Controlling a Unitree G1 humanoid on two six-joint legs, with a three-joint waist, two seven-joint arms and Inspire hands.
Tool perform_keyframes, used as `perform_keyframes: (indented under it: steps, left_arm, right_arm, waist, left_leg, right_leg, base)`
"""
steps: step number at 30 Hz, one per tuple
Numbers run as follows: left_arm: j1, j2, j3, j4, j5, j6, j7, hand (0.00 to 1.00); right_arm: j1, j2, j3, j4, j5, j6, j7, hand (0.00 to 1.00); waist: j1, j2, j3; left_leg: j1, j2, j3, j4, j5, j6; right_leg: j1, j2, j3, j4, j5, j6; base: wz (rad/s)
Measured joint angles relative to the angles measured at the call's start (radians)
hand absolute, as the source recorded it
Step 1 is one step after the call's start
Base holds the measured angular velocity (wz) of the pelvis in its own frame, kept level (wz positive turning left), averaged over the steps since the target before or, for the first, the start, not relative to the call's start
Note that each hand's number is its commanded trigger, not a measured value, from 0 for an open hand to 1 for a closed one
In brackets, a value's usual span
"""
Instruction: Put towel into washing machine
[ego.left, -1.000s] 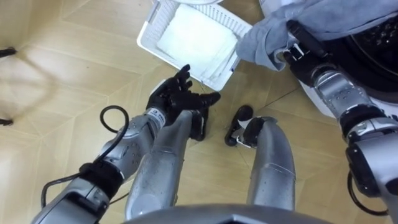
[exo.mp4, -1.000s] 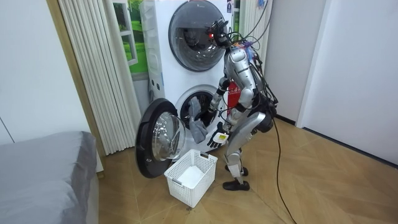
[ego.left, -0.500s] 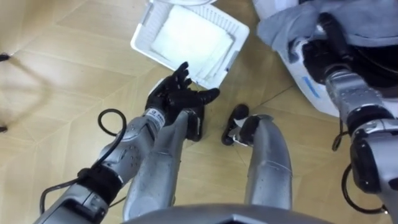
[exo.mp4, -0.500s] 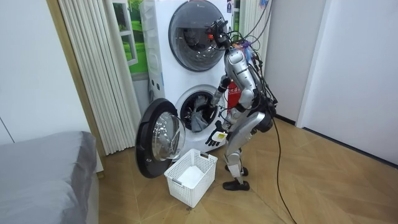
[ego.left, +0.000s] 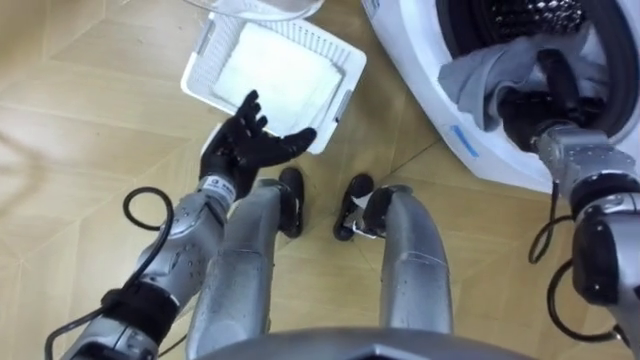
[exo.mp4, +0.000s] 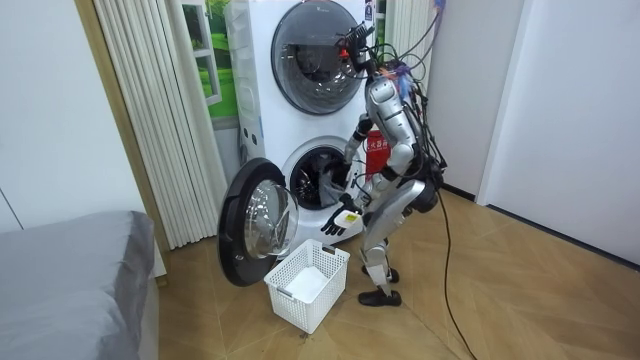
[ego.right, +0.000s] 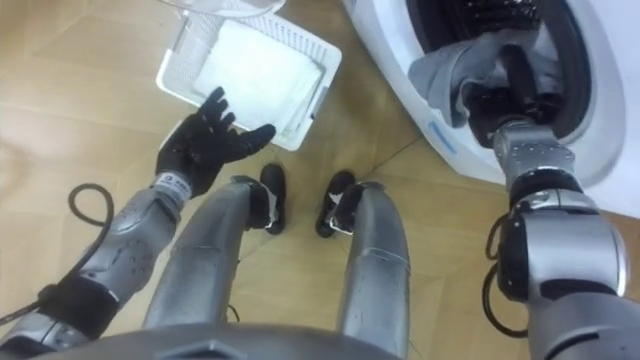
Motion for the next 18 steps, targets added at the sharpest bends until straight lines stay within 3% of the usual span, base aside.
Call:
perform_keyframes:
  steps: [2,8,18]
  left_arm:
    - [-0.002,-0.003,0.005,0.0,0.008,-0.015,0.01,0.0]
    - [-0.024,-0.023,0.004,-0.006,0.043,-0.058,0.015,0.0]
    - [-0.054,-0.042,-0.011,0.029,0.075,-0.061,-0.01,0.0]
  right_arm:
    - [-0.029,0.0,-0.035,0.002,0.04,0.0,-0.037,0.0]
    - [-0.06,0.0,-0.078,0.018,0.066,-0.008,-0.133,0.0]
    - [-0.054,0.0,-0.137,0.066,0.07,-0.035,-0.226,0.0]
  waist:
    - [-0.014,0.0,-0.0001]
    - [-0.013,0.001,-0.0006]
    - [0.0,0.022,-0.0014]
  left_leg:
    - [0.011,0.001,0.0,-0.003,0.0,0.001]
    - [0.041,0.003,0.009,-0.03,0.0,0.003]
    - [0.147,0.0,0.009,-0.113,0.006,0.013]
  right_leg:
    - [0.013,0.002,-0.002,-0.006,0.0,0.003]
    - [0.041,0.007,-0.002,-0.033,0.006,0.011]
    - [0.157,0.023,-0.018,-0.121,0.022,0.036]
  base:
    - [0.0]
    - [-0.01]
    - [0.0]
